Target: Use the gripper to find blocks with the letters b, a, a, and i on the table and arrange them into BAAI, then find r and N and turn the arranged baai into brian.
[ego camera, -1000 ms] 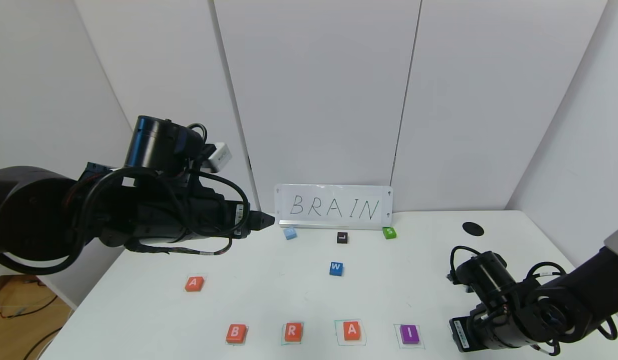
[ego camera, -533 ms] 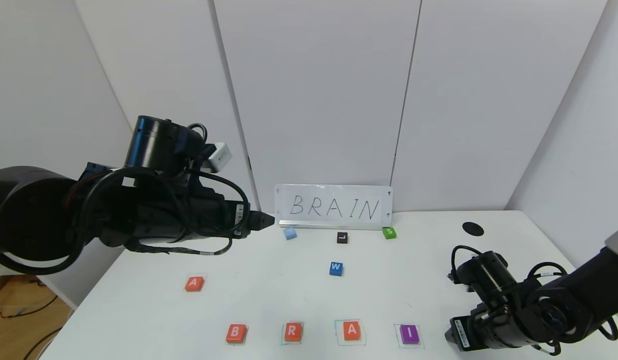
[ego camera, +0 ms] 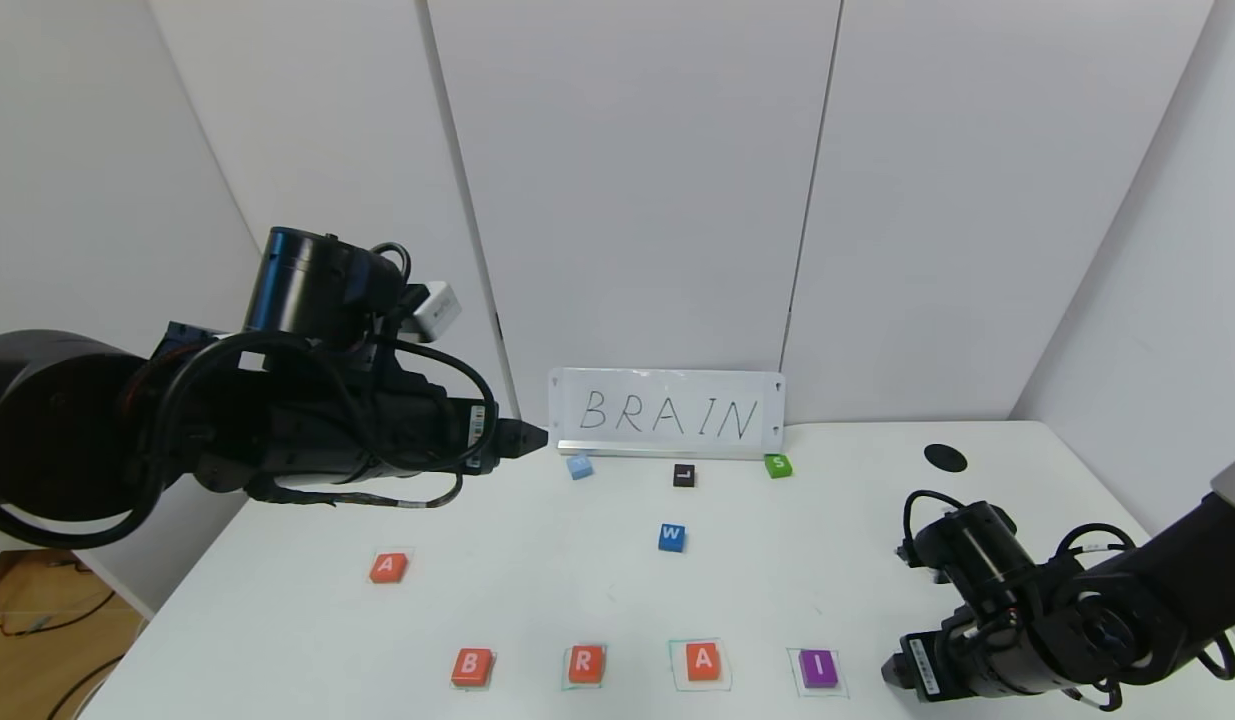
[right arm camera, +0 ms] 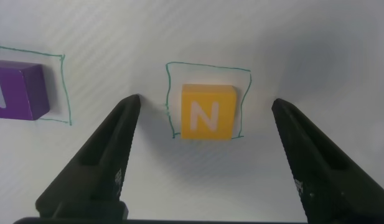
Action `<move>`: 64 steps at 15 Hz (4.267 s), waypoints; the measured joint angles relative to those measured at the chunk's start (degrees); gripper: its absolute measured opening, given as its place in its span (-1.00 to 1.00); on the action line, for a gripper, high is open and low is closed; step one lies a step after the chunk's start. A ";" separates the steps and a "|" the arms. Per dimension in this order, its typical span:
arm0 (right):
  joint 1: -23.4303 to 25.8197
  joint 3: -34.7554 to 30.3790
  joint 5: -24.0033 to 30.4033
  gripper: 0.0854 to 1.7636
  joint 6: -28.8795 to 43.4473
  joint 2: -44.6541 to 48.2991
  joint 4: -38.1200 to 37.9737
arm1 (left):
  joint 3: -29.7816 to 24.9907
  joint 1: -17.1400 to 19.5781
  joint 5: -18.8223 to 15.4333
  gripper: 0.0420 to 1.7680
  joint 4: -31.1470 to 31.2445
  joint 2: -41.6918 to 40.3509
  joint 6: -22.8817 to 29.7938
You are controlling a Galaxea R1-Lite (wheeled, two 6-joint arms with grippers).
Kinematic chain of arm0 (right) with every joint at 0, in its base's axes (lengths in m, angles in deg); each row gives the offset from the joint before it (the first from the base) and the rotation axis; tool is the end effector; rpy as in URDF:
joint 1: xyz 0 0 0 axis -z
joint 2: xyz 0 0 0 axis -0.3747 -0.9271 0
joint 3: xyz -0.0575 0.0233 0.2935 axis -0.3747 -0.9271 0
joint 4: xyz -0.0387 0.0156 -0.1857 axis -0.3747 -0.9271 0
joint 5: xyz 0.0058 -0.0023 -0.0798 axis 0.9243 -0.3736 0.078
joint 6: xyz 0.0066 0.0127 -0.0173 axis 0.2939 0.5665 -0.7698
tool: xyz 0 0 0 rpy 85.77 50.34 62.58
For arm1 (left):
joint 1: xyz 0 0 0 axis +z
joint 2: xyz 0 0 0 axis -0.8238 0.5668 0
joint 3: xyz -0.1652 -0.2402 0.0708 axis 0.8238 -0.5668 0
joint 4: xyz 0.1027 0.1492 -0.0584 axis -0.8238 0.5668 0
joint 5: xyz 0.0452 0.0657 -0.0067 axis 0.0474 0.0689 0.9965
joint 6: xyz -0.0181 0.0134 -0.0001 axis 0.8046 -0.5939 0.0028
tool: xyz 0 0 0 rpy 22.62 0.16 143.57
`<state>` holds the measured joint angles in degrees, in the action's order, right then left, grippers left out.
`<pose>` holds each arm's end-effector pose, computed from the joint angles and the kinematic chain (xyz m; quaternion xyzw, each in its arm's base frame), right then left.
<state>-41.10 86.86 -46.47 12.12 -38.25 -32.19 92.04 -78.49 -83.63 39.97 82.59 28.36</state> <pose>0.2666 0.0894 0.0192 -0.0208 0.5591 0.0142 0.8287 0.2809 -0.1176 0.2111 -0.0146 0.3075 -0.1259 0.9431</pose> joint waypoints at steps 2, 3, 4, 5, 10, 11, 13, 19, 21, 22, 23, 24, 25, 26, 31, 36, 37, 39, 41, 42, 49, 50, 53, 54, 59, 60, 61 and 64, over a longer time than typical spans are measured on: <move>0.05 0.02 0.00 0.76 0.00 0.10 -0.05 | 0.00 0.00 0.00 0.94 0.00 -0.02 0.00; 0.05 0.02 0.02 0.78 0.02 0.18 -0.06 | -0.02 0.00 -0.01 0.94 0.00 -0.05 0.00; 0.05 0.02 0.07 0.80 0.00 0.29 -0.11 | -0.05 0.00 0.00 0.94 0.00 -0.02 0.00; 0.05 0.02 0.07 0.82 0.00 0.41 -0.13 | -0.07 0.00 0.00 0.94 0.00 -0.02 0.00; 0.02 0.61 0.22 0.87 0.09 2.86 -0.22 | -0.29 -0.11 0.02 0.94 0.00 0.22 -0.05; -0.04 0.74 0.24 0.88 0.04 3.58 -0.40 | -0.30 -0.11 0.07 0.94 0.00 0.22 -0.02; -0.11 0.80 0.24 0.89 0.00 5.45 -0.77 | -0.55 -0.07 0.13 0.94 0.02 -0.07 0.00; 0.00 1.07 -0.22 0.92 0.04 15.70 -6.64 | -5.12 -0.07 0.82 0.94 0.22 -3.78 0.20; 0.00 1.13 -0.39 0.92 0.02 20.36 -9.46 | -7.30 0.04 1.04 0.94 0.71 -6.58 0.17; 0.05 1.16 -0.45 0.92 0.00 23.02 -11.02 | -8.55 0.15 1.08 0.94 0.90 -8.16 0.16; 0.05 1.16 -0.50 0.92 0.04 25.60 -12.58 | -9.86 0.33 1.17 0.94 1.16 -9.84 0.16; 0.00 1.13 -0.52 0.92 0.04 28.27 -13.99 | -11.39 0.44 1.23 0.94 1.56 -11.79 0.13; -0.09 0.94 -0.72 0.92 0.02 31.20 -15.37 | -13.07 0.50 1.28 0.94 1.91 -13.75 0.11; -0.20 0.74 -1.38 0.92 0.02 33.90 -16.49 | -14.88 0.52 1.28 0.94 2.11 -15.82 0.09; -0.87 -0.91 -6.77 0.92 0.06 47.79 -22.60 | -23.83 0.52 4.51 0.94 3.34 -27.50 -0.02; 0.68 -2.67 -8.66 0.92 -0.05 60.92 -28.67 | -27.61 2.66 5.28 0.94 10.18 -39.19 -0.20; 2.56 -3.34 -9.42 0.92 -0.52 62.95 -28.87 | -27.84 3.93 5.30 0.94 11.08 -41.12 -0.24; 6.50 -4.77 -9.80 0.92 -2.05 66.50 -28.95 | -28.44 6.70 5.28 0.94 12.90 -44.74 -0.39; 9.56 -6.51 -9.78 0.92 -2.55 70.43 -29.03 | -29.99 9.02 5.24 0.94 13.89 -48.79 -1.62; 10.65 -7.56 -9.73 0.93 -2.65 72.66 -29.03 | -31.26 9.92 5.19 0.94 14.07 -51.02 -2.19; 13.71 -13.64 -9.59 0.93 -2.71 90.05 -33.90 | -36.13 14.73 3.83 0.94 23.69 -66.10 -2.62; 13.80 -14.19 -9.58 0.93 -2.71 92.64 -35.46 | -36.33 15.21 3.15 0.94 25.54 -68.16 -2.63; 15.43 -15.30 -9.16 0.94 -2.76 98.56 -39.10 | -36.44 18.20 0.27 0.94 29.54 -73.81 -3.12; 16.77 -15.47 -7.64 0.94 -3.32 100.17 -39.27 | -36.44 19.71 -1.05 0.94 30.77 -75.55 -4.05; 19.91 -16.13 -5.02 0.94 -5.52 107.89 -42.96 | -37.40 24.09 -5.69 0.94 34.82 -82.82 -6.00; 19.80 -16.46 -5.02 0.94 -6.05 110.23 -44.32 | -37.97 24.03 -5.77 0.94 35.10 -84.26 -5.97; 19.69 -16.92 -5.24 0.94 -6.46 112.20 -46.02 | -38.47 23.86 -5.83 0.94 35.17 -85.72 -6.00; 19.55 -16.31 -6.06 0.94 -7.11 115.21 -45.20 | -39.03 23.26 -5.61 0.94 34.35 -90.23 -6.00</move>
<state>-21.54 70.55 -52.53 5.02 76.96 -77.39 53.01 -55.23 -89.24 74.32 -7.65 22.37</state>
